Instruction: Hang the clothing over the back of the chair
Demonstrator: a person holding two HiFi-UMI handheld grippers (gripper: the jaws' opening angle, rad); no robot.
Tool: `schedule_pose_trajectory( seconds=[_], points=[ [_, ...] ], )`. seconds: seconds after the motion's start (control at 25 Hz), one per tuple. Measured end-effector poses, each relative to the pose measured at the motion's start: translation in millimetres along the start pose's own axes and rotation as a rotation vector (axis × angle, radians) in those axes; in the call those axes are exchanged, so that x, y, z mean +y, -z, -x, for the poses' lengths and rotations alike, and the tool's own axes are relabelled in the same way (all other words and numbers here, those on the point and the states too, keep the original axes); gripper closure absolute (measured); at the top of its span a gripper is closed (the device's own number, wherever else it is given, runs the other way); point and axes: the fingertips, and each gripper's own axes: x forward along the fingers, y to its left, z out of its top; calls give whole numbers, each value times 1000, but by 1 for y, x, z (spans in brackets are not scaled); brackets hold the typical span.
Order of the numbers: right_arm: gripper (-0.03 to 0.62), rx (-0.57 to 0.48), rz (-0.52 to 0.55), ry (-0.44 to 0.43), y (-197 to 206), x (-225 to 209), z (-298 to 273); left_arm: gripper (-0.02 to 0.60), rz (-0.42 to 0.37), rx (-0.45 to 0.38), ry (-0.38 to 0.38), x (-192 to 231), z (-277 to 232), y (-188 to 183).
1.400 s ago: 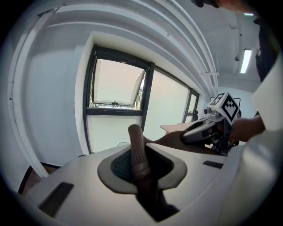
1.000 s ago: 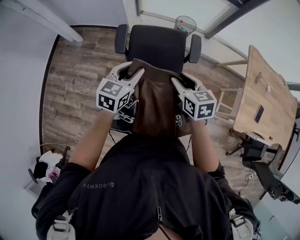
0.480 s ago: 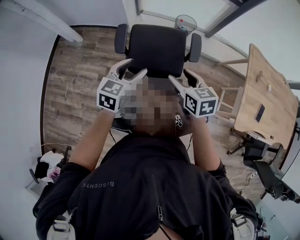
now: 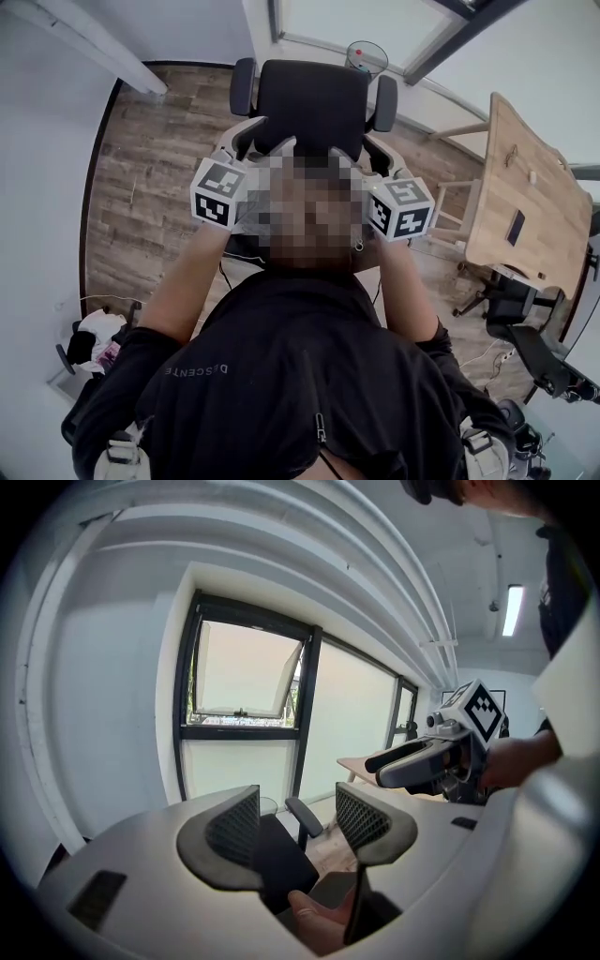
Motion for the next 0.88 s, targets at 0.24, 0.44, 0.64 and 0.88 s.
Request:
schedule_pose_trajectory(
  seconds=[0.24, 0.44, 0.64, 0.88],
  points=[
    [326, -204, 76, -2, -41, 27, 36, 331, -61, -174, -27, -15, 33, -41],
    [361, -299, 120, -33, -56, 56, 65, 363, -108, -295, -12, -39, 67, -65],
    [455, -403, 164, -40, -58, 84, 102, 407, -146, -312, -4, -66, 92, -63],
    [559, -467, 195, -20, -46, 115, 144, 510, -141, -354, 12, -95, 123, -52]
  ],
)
